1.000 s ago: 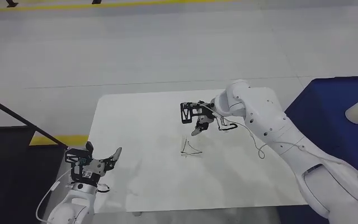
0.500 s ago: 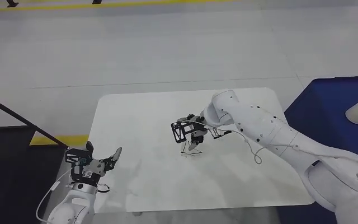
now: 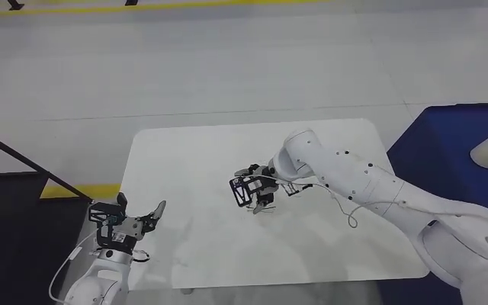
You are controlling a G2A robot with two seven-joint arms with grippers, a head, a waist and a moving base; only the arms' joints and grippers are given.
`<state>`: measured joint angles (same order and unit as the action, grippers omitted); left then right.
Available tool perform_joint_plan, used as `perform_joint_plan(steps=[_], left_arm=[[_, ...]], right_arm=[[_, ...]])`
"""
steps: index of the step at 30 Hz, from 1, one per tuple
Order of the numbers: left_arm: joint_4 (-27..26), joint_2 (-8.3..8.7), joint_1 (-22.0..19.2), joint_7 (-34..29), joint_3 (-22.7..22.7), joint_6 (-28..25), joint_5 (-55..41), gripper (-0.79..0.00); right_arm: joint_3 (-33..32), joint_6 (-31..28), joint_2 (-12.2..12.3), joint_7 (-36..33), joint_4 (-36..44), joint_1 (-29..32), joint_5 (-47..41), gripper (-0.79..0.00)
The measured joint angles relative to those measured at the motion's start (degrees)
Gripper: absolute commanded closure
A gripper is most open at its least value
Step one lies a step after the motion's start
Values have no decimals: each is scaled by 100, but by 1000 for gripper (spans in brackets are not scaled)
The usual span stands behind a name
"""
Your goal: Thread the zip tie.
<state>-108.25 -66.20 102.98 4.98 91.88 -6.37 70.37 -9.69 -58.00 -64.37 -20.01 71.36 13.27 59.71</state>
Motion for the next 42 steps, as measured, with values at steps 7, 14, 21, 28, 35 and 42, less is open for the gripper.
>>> perform_joint_plan(steps=[7,14,21,28,35,42], left_arm=[[0,0,0,0,0,0,0,-785],[0,0,0,0,0,0,0,-785],[0,0,0,0,0,0,0,-785],[0,0,0,0,0,0,0,-785],[0,0,0,0,0,0,0,-785],[0,0,0,0,0,0,0,-785]], right_arm=[[-5,0,448,352,751,34,1038,-785],[-5,0,952,2488,911,-13,2897,-785],[-5,0,945,4448,-92,-80,3937,-486],[-5,0,357,4944,-861,-145,4214,-357],[-5,0,72,4949,-1179,-133,4444,-348],[-5,0,73,4949,-1177,-133,4442,-348]])
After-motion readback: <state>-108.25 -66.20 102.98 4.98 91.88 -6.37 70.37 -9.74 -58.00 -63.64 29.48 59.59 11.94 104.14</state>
